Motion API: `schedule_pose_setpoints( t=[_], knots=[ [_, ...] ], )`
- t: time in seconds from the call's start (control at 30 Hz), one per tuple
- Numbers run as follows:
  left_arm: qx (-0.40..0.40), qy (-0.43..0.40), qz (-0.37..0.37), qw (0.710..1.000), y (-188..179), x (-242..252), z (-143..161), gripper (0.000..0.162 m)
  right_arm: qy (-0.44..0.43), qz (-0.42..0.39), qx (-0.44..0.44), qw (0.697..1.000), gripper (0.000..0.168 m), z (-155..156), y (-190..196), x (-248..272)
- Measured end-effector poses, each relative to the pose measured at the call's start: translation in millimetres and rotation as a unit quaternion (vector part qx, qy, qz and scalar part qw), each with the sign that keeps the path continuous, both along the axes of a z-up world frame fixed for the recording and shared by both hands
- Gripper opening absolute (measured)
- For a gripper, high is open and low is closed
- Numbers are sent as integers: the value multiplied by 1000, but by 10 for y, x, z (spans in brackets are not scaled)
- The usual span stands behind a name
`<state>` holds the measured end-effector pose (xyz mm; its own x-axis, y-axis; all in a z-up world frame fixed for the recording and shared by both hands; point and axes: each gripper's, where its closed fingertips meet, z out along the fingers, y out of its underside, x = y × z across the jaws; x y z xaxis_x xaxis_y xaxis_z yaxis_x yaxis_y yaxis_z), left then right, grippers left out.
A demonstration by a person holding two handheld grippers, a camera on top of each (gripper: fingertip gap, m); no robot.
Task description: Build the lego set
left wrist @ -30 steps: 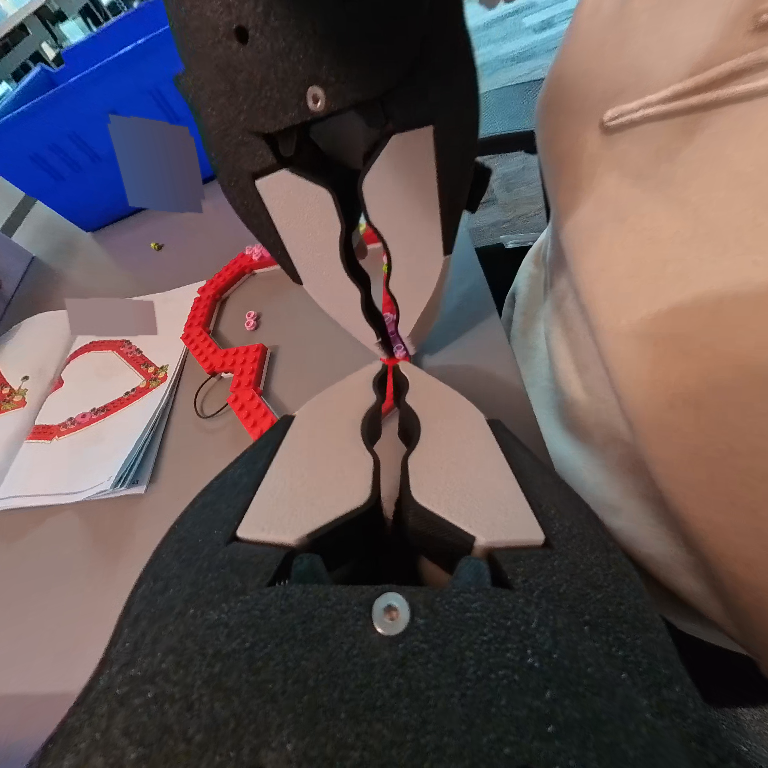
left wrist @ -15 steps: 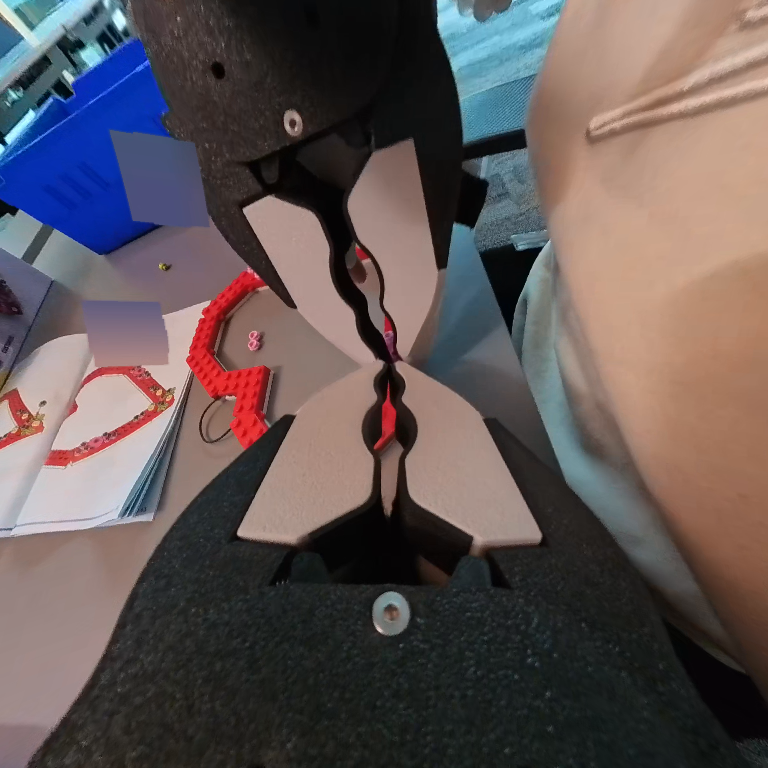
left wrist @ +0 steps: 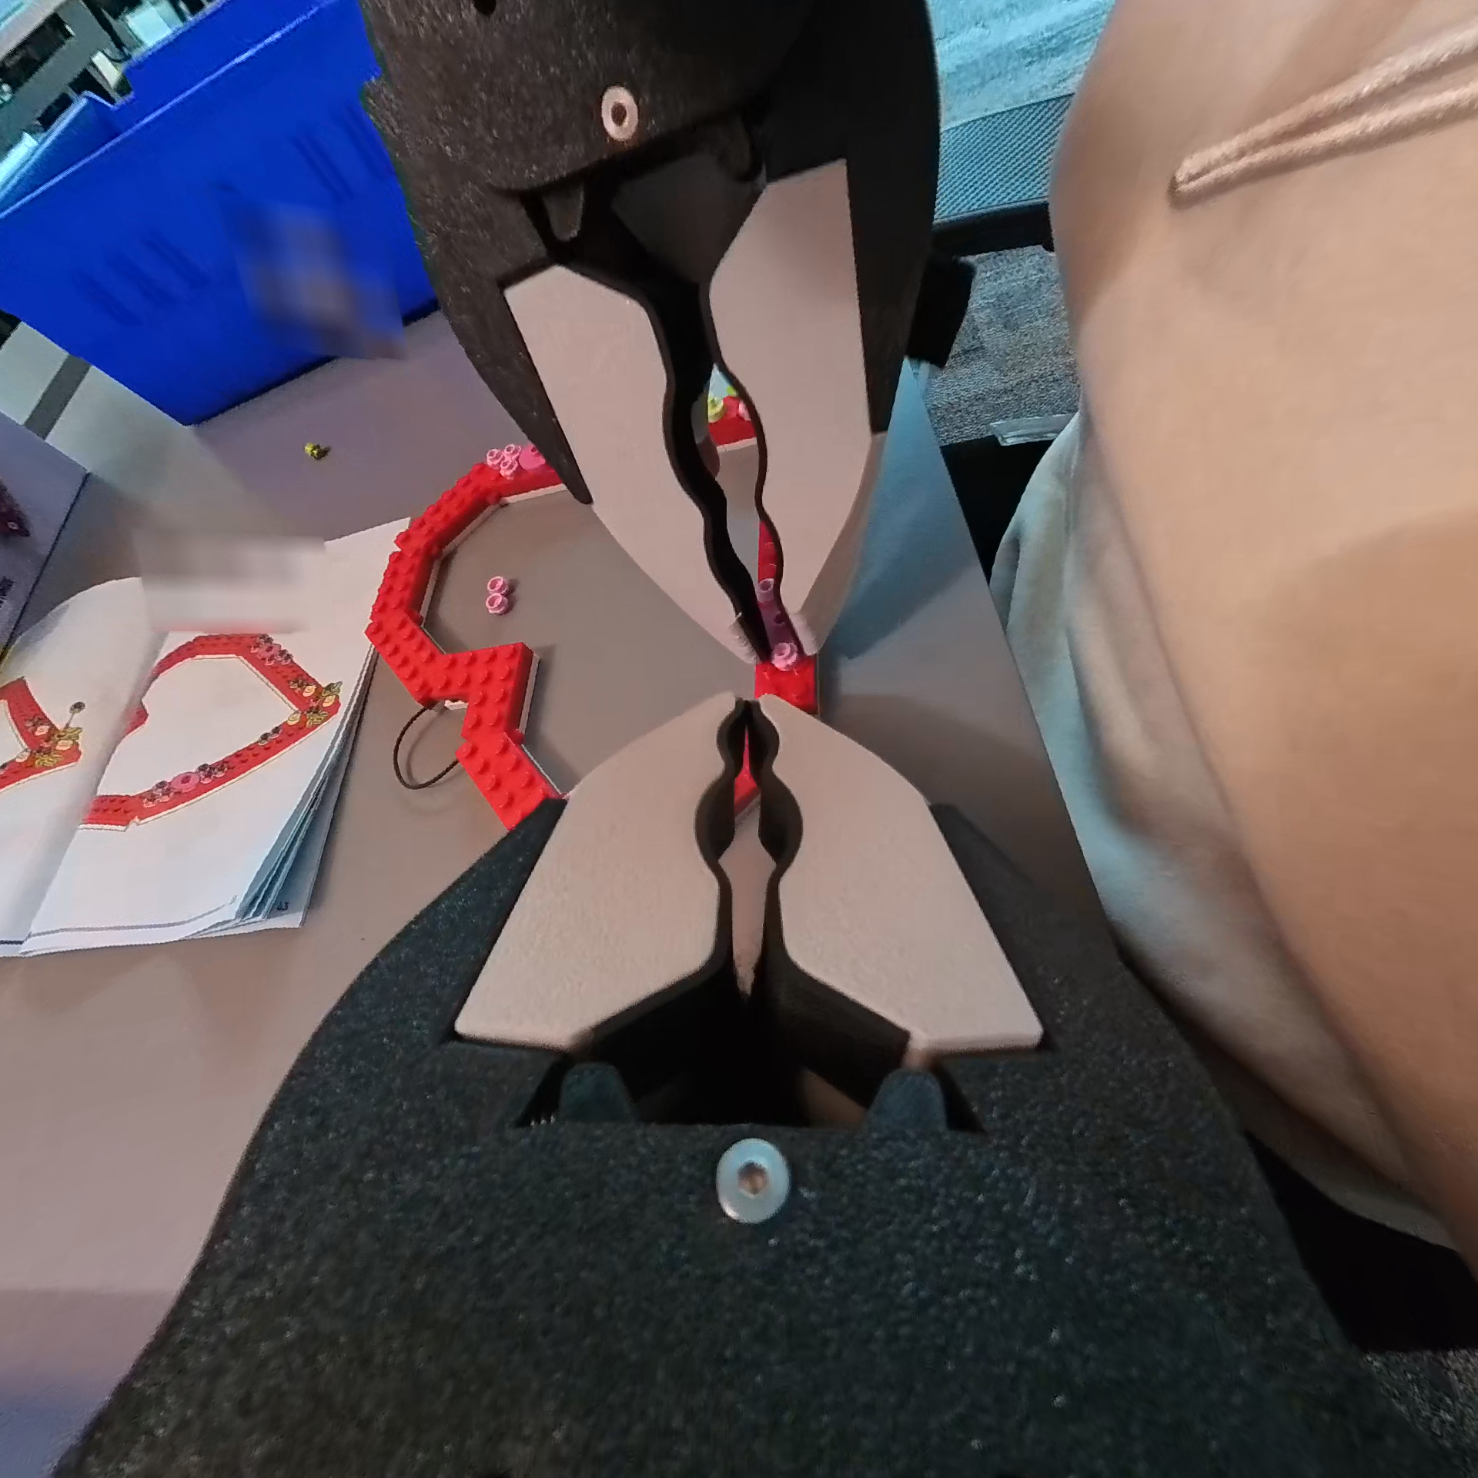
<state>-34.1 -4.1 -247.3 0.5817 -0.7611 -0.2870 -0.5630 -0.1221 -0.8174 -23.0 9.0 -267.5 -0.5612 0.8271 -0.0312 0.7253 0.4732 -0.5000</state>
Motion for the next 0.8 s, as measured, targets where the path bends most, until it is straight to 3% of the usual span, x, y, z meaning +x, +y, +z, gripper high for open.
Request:
schedule_pose_setpoints(
  t=[0.8],
  knots=[
    [-17,43,-4,999,-10,16,-124,0,-6,8,15,1000,1,12,-31,0]
  ],
)
